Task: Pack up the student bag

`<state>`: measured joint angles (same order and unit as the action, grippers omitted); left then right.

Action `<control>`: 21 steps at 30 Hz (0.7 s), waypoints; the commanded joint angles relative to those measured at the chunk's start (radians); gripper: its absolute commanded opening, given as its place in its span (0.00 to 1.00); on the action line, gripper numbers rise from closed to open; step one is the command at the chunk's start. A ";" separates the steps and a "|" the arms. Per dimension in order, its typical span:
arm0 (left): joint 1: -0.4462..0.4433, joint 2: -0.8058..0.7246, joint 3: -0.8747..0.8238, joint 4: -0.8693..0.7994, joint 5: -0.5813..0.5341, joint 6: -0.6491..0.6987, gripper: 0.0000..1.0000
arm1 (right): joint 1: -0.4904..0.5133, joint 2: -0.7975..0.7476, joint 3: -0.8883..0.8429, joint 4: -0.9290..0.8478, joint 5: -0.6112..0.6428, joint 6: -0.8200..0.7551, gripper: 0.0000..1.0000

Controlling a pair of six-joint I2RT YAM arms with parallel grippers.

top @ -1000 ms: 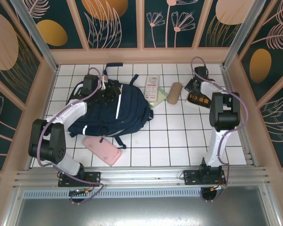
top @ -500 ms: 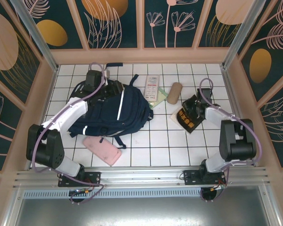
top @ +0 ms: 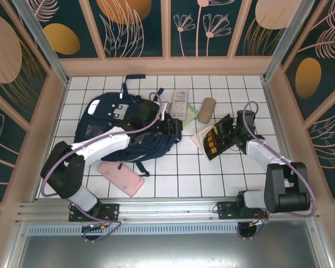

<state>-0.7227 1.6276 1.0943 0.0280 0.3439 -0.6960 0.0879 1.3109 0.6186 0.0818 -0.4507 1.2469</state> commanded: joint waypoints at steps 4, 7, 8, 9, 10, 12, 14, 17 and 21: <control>-0.089 0.222 0.087 0.233 0.126 0.045 0.65 | 0.009 -0.079 -0.056 0.057 -0.060 0.061 0.00; -0.111 0.269 0.107 0.274 0.163 0.052 0.65 | 0.009 -0.090 -0.070 0.067 -0.066 0.068 0.00; -0.115 0.286 0.118 0.282 0.170 0.049 0.66 | 0.009 -0.092 -0.074 0.070 -0.068 0.070 0.00; -0.119 0.296 0.124 0.294 0.182 0.044 0.66 | 0.009 -0.093 -0.077 0.072 -0.069 0.071 0.00; -0.122 0.304 0.128 0.302 0.186 0.039 0.66 | 0.009 -0.094 -0.077 0.072 -0.069 0.071 0.00; -0.124 0.311 0.127 0.318 0.189 0.029 0.67 | 0.009 -0.093 -0.078 0.073 -0.069 0.069 0.00; -0.123 0.313 0.116 0.350 0.194 0.018 0.67 | 0.010 -0.091 -0.081 0.077 -0.072 0.071 0.00; -0.124 0.320 0.105 0.386 0.202 0.007 0.68 | 0.009 -0.087 -0.081 0.089 -0.081 0.074 0.00; -0.123 0.360 0.127 0.384 0.215 0.016 0.68 | 0.009 -0.081 -0.077 0.097 -0.089 0.076 0.00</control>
<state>-0.8455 1.9450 1.1927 0.3641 0.5274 -0.6823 0.0898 1.2442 0.5480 0.1402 -0.5041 1.3003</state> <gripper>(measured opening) 0.680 0.050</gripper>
